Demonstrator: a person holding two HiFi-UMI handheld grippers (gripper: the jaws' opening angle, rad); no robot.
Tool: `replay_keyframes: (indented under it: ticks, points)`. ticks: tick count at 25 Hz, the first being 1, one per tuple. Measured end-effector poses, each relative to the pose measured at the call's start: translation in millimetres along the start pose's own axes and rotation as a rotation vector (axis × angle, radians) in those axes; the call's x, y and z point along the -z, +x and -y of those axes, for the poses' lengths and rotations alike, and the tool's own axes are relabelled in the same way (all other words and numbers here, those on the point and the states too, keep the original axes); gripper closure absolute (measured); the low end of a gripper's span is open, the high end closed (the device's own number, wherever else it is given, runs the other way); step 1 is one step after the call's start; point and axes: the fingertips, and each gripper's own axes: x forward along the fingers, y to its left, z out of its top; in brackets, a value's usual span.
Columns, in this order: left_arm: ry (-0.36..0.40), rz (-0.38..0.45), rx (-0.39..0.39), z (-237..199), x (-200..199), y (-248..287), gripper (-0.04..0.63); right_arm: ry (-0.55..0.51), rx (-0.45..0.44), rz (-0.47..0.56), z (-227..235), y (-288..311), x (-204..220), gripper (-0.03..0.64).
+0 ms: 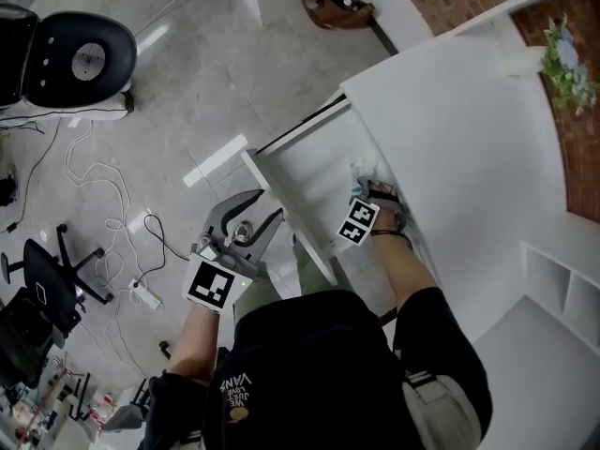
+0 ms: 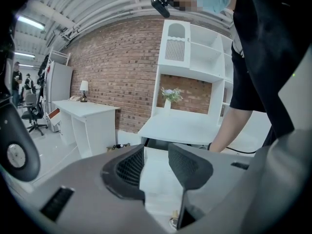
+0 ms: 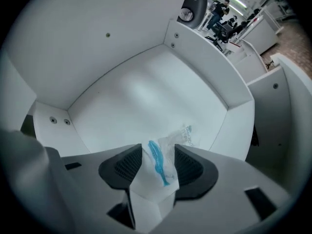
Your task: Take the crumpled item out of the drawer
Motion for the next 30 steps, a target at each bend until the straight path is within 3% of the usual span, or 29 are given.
replay_keyframes:
  ticks: [9,21,30]
  points:
    - [-0.039,-0.015,-0.027,-2,11,-7,0.459,0.089,0.065,0.041,21,0,-5,0.600]
    - [-0.036,0.013,-0.012,-6,-3,-13,0.459,0.440,0.069,0.184,28,-47,-23,0.612]
    - [-0.010,0.030,0.030,-9,-18,-31,0.459,0.691,0.138,0.339,36,-116,-43,0.612]
